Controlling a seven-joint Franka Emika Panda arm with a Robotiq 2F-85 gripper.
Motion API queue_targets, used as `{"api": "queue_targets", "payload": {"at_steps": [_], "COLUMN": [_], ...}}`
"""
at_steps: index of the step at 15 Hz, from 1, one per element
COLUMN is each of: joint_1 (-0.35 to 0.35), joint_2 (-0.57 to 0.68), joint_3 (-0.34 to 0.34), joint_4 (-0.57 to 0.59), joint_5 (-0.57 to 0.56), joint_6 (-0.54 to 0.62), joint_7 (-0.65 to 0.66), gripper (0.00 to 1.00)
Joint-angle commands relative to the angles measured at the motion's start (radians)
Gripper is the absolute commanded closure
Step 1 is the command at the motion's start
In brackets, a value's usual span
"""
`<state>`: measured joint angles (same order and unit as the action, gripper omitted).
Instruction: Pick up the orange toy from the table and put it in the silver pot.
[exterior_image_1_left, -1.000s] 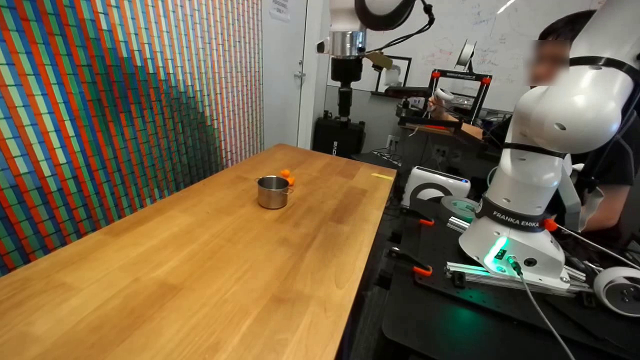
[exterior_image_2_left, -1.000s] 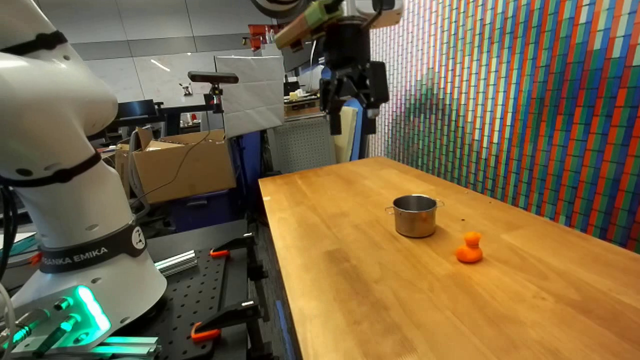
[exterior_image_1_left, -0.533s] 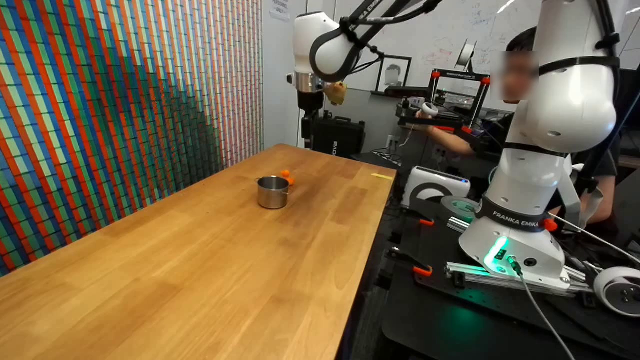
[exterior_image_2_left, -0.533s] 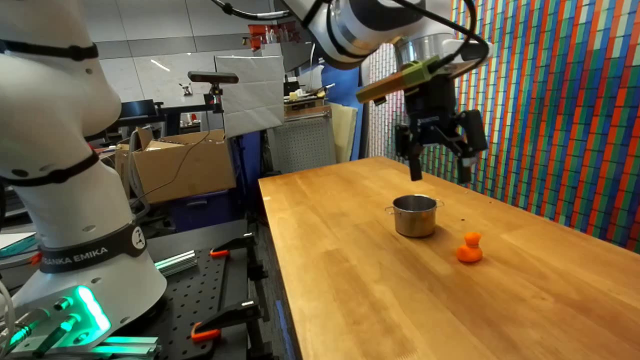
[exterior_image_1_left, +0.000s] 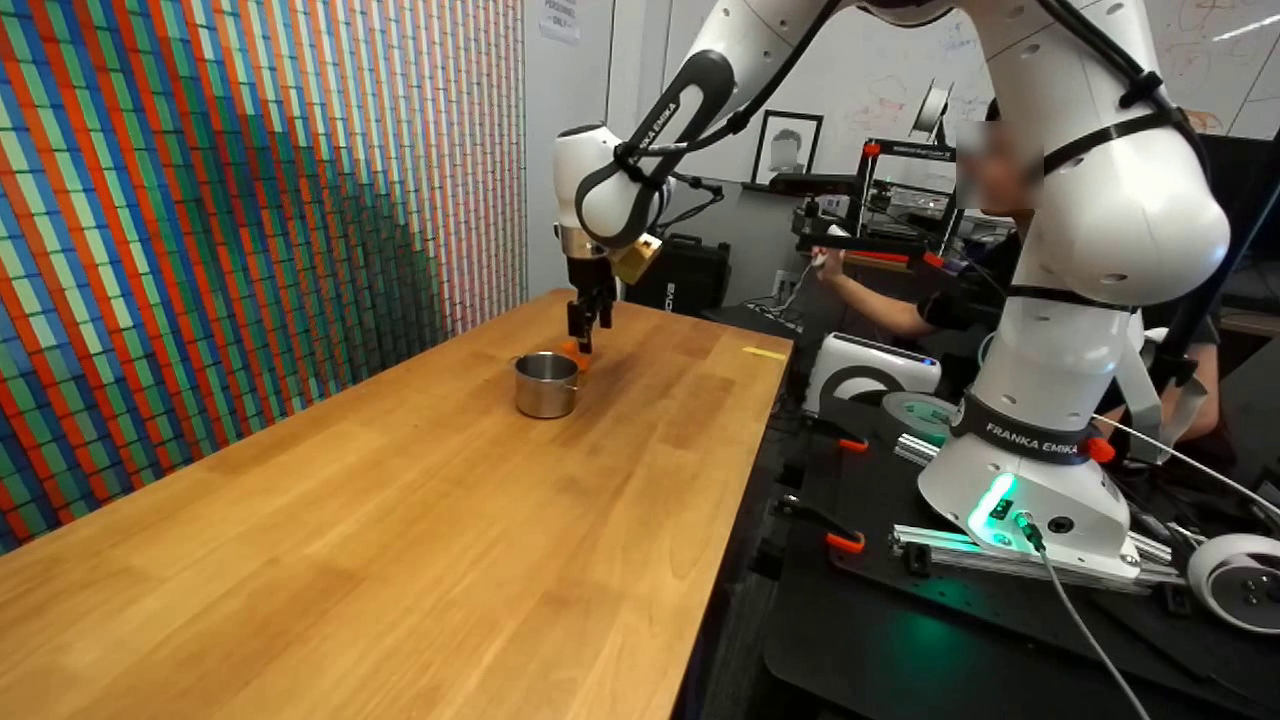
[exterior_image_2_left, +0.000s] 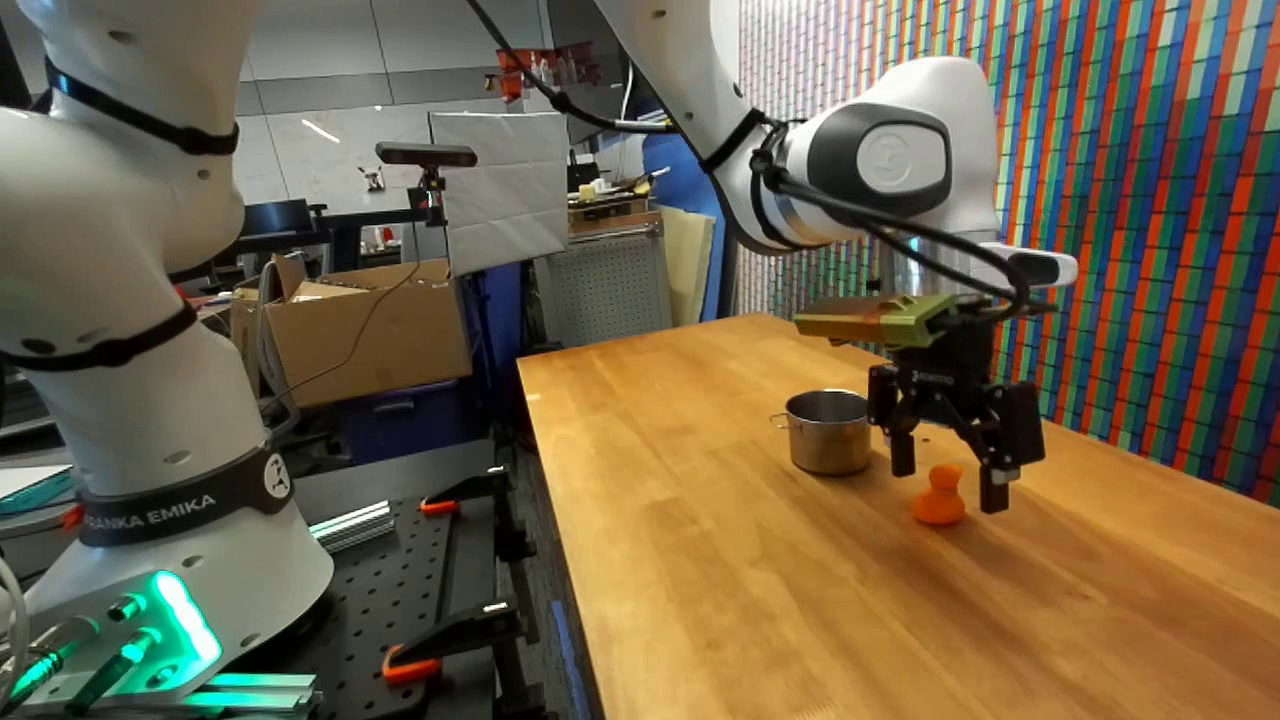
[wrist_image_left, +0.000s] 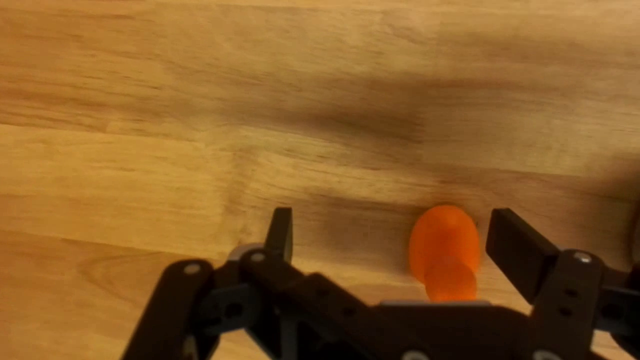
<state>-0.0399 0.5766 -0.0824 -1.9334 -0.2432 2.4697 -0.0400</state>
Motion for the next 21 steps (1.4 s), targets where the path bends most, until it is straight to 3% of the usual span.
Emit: {"api": "queue_targets", "payload": {"at_steps": [1, 2, 3, 5, 12, 14, 17, 21], "joint_1": [-0.007, -0.001, 0.006, 0.012, 0.015, 0.015, -0.013, -0.027], "joint_2": [0.083, 0.089, 0.093, 0.092, 0.096, 0.085, 0.011, -0.074], "joint_3": [0.031, 0.033, 0.029, 0.028, 0.027, 0.036, 0.104, 0.17], "joint_4": [0.088, 0.092, 0.09, 0.087, 0.07, 0.069, 0.049, 0.041], "joint_5": [0.085, 0.092, 0.093, 0.094, 0.089, 0.093, 0.145, 0.228], "joint_6": [0.003, 0.013, 0.029, 0.047, 0.096, 0.08, 0.008, -0.102], "joint_7": [0.019, 0.019, 0.028, 0.033, 0.027, 0.017, -0.055, -0.132], "gripper": [0.0, 0.0, 0.25, 0.34, 0.88, 0.87, 0.91, 0.88]}}
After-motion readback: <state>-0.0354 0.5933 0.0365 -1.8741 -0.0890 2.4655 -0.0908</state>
